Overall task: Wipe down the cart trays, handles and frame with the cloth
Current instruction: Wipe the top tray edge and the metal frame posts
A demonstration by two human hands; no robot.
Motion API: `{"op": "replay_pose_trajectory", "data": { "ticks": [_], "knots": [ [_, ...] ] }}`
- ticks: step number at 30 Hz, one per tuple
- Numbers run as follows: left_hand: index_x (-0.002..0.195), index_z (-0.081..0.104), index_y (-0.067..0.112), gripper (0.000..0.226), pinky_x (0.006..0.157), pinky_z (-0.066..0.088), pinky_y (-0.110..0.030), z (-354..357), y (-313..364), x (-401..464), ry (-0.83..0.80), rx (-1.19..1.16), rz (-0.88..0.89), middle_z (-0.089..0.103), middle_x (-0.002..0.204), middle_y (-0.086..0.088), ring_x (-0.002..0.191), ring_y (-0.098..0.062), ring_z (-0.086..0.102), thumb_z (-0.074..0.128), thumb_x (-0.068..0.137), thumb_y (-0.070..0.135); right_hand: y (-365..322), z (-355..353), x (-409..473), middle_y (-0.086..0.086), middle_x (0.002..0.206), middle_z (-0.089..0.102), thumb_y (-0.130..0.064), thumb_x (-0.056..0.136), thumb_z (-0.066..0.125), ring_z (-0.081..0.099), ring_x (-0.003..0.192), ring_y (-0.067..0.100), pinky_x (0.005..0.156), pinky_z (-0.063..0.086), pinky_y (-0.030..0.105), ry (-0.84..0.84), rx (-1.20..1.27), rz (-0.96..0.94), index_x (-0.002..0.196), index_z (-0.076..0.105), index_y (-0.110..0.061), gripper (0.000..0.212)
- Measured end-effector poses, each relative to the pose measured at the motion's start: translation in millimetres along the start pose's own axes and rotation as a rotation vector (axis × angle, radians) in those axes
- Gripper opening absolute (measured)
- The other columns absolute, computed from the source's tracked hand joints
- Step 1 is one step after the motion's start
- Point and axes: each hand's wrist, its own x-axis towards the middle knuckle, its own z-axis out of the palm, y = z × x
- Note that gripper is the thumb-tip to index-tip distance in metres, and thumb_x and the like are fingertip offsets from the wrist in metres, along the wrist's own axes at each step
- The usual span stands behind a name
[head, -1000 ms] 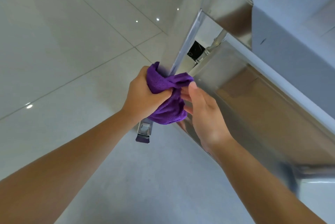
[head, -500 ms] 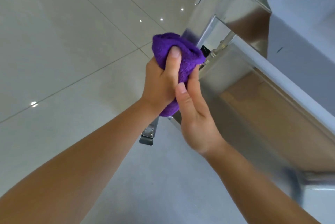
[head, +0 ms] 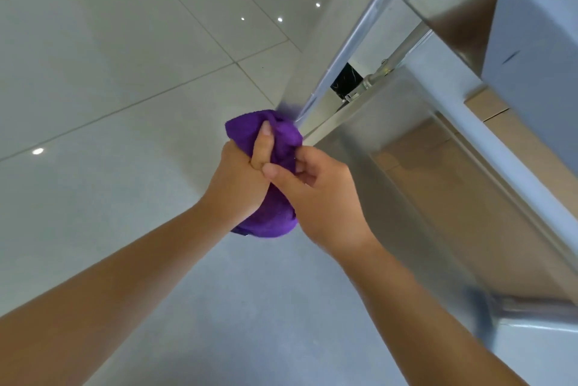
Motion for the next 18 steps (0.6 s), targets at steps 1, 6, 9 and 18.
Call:
{"op": "replay_pose_trajectory", "data": {
  "ticks": [1,6,9,18],
  "knots": [
    [0.078,0.058,0.022,0.040,0.069,0.049,-0.028,-3,6,-7,-0.007,-0.032,-0.070,0.065,0.074,0.003,0.071,-0.009,0.062,0.035,0.096,0.050,-5,-8,-1,0.023,0.082,0.062,-0.019,0.084,0.069,0.058,0.076,0.038,0.070,0.052,0.046,-0.003,0.014,-0.018,0.086,0.063,0.000,0.019],
    [0.070,0.041,0.023,0.034,0.072,0.039,-0.026,3,17,-43,0.000,-0.028,-0.252,0.041,0.073,0.006,0.072,-0.015,0.042,0.048,0.087,0.051,-5,-58,24,0.000,0.072,0.067,-0.020,0.085,0.065,0.059,0.068,0.011,0.067,0.048,0.028,0.238,0.075,0.117,0.075,0.069,-0.019,0.011],
    [0.133,0.039,0.022,0.057,0.105,0.022,-0.026,13,10,-62,-0.113,0.217,-0.234,0.031,0.137,0.004,0.131,-0.012,0.026,0.049,0.085,0.051,13,-58,40,-0.007,0.125,0.058,-0.032,0.094,0.052,0.053,0.111,0.008,0.096,0.041,0.028,0.309,-0.108,0.181,0.134,0.047,-0.021,0.042],
    [0.134,0.040,-0.009,0.071,0.102,0.040,-0.045,21,-23,-63,-0.133,0.926,0.256,0.042,0.137,-0.025,0.127,-0.037,0.043,0.042,0.083,0.040,44,-27,52,-0.007,0.152,0.029,-0.026,0.099,0.033,0.005,0.145,0.021,0.118,-0.001,0.045,-0.330,-0.855,-0.341,0.141,0.038,-0.024,0.042]
  ]
}}
